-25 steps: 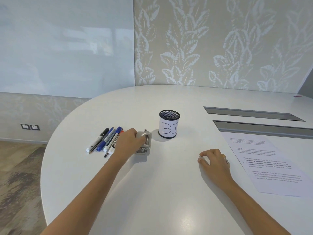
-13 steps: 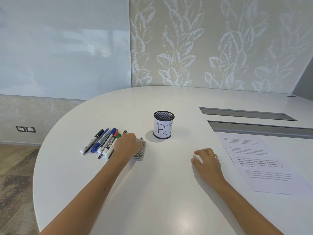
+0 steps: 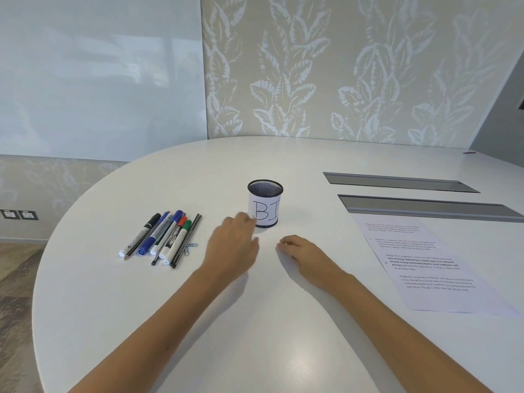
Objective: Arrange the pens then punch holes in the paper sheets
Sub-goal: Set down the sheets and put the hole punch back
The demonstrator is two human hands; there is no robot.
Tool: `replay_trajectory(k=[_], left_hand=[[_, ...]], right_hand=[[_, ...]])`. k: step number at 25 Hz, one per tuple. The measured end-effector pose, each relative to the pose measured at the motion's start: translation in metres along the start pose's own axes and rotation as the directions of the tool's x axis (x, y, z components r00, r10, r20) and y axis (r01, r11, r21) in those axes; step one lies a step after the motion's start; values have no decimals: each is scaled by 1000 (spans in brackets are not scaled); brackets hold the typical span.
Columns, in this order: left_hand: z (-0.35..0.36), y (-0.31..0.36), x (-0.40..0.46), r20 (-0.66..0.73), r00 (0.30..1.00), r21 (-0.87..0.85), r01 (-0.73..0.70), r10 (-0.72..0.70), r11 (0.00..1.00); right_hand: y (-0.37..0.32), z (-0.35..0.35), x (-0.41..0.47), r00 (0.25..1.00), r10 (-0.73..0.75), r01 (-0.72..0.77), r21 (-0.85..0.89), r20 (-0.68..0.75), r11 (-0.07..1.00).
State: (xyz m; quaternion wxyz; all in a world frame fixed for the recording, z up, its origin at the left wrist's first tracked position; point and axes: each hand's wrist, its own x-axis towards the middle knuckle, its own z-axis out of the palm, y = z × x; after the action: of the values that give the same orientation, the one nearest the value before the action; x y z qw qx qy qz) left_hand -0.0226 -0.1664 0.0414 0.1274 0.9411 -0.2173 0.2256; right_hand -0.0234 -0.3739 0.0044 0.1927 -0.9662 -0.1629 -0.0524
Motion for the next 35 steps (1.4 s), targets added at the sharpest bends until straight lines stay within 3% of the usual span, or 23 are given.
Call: replay_trajectory(k=[3,6,8,10,12,15,17,22,24,26,27,29,31,33,35], left_hand=[[20,18,-10,138,972,-47,-186,191,981],[41,20,-13,229,964,-60,-124,134,991],[49,18,-13,226,969,-84,-84,101,993],[57,17,-14,225,967,-90,-104,122,991],[59,16,-13,233,963,-98,-112,132,989],[61,16,-12,240,961,-92,-120,139,989],[62,15,-13,244,960,-100,-114,136,988],[61,15,-14,249,959,-123,-105,133,987],[61,14,-14,262,956,-126,-104,134,987],[61,14,-14,271,953,-135,-97,131,986],[61,14,-14,273,953,-138,-97,132,986],[61,13,-13,276,952,-145,-96,133,985],[62,13,-13,281,950,-139,-100,136,985],[63,12,-13,287,948,-136,-101,137,986],[64,12,-11,292,946,-130,-103,138,986]], right_hand=[[3,-1,0,995,-70,70,-12,-77,998],[7,-2,-1,970,-101,97,-28,-222,995],[12,-3,-2,926,47,11,152,-375,988],[17,-5,-5,864,252,-94,351,-437,932],[18,-4,-8,880,265,-131,335,-394,933],[13,-3,-9,965,7,16,87,-260,996],[11,-4,-9,978,-113,105,-50,-174,993],[10,-14,6,993,-108,90,-259,-54,962],[6,-18,15,996,-13,-1,-164,-84,986],[10,-22,21,959,230,-200,181,-165,963],[14,-26,21,914,379,-284,437,-147,854],[24,-34,19,820,571,-304,874,37,379],[31,-47,18,764,613,-225,973,203,-42],[33,-61,23,758,573,-196,947,311,-254],[24,-78,39,791,509,-199,930,339,-310]])
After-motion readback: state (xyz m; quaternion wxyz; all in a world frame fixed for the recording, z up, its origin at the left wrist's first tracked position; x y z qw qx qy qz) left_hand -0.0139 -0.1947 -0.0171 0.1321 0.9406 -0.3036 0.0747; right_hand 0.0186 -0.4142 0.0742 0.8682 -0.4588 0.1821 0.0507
